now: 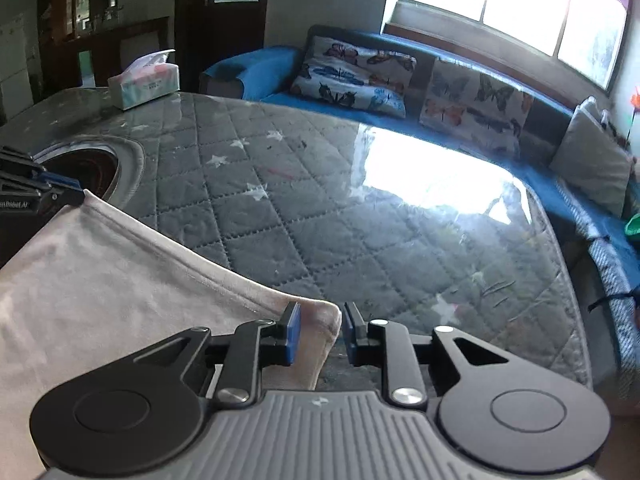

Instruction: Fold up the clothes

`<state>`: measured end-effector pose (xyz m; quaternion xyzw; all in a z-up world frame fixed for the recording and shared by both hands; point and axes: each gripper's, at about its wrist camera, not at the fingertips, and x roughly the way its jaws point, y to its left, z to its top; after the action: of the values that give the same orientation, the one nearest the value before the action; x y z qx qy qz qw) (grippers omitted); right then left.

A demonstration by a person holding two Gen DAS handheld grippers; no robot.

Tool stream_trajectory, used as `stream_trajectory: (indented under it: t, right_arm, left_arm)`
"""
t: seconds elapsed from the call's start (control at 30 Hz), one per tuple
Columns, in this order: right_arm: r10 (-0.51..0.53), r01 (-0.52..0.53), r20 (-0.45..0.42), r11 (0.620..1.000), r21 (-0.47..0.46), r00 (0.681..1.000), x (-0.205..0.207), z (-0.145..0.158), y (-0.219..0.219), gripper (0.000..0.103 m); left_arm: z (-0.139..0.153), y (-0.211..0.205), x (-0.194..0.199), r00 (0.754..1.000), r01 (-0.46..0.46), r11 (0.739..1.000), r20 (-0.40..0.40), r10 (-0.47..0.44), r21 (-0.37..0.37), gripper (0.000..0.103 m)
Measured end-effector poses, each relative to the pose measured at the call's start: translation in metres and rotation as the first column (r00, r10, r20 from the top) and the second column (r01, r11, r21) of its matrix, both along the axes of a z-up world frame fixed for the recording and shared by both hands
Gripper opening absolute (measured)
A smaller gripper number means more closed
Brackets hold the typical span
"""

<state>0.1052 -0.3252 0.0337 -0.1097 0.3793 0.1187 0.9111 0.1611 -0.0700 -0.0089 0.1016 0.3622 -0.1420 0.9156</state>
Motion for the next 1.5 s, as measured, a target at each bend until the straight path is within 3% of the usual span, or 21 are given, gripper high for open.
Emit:
stream_trajectory:
  t: [0.13,0.37,0.63,0.77,0.97,1.03,1.2,1.27,1.5]
  right_arm:
    - [0.058,-0.058,0.0,0.998,0.034,0.998,-0.021,0.011,0.008,0.029]
    - [0.188,-0.185,-0.035,0.98,0.067,0.982,-0.078,0.01,0.037,0.037]
    - [0.23,-0.229,-0.033,0.973,0.043,0.973,-0.13,0.001,0.053,0.042]
    - [0.23,-0.228,-0.021,0.971,0.074,0.973,-0.147,0.005,0.054,0.045]
    - [0.219,-0.217,-0.015,0.972,0.085,0.976,-0.169,0.009,0.055,0.049]
    - [0.214,-0.213,-0.012,0.973,0.088,0.977,-0.175,0.01,0.055,0.05]
    - [0.188,-0.186,-0.007,0.976,0.113,0.982,-0.186,0.01,0.054,0.053]
    - [0.18,-0.178,-0.005,0.977,0.121,0.984,-0.189,0.01,0.054,0.053]
    - [0.231,-0.229,0.006,0.964,0.137,0.973,-0.198,0.014,0.066,0.054]
  left_arm:
    - [0.007,0.022,-0.018,0.998,-0.058,0.998,0.0,0.058,-0.016,0.016]
    - [0.015,0.073,-0.071,0.982,-0.187,0.982,0.034,0.188,-0.018,0.042]
    - [0.01,0.13,-0.124,0.937,-0.343,0.939,0.079,0.341,0.009,0.048]
    - [-0.002,0.145,-0.129,0.915,-0.4,0.916,0.068,0.397,0.031,0.052]
    - [-0.011,0.158,-0.126,0.897,-0.439,0.899,0.053,0.438,-0.007,0.051]
    - [-0.011,0.158,-0.126,0.896,-0.441,0.897,0.058,0.441,-0.015,0.05]
    - [-0.009,0.16,-0.133,0.9,-0.428,0.902,0.068,0.431,-0.053,0.016]
    - [-0.007,0.162,-0.136,0.897,-0.432,0.898,0.062,0.437,-0.081,0.009]
    - [0.015,0.177,-0.172,0.858,-0.494,0.86,0.087,0.506,-0.13,0.008]
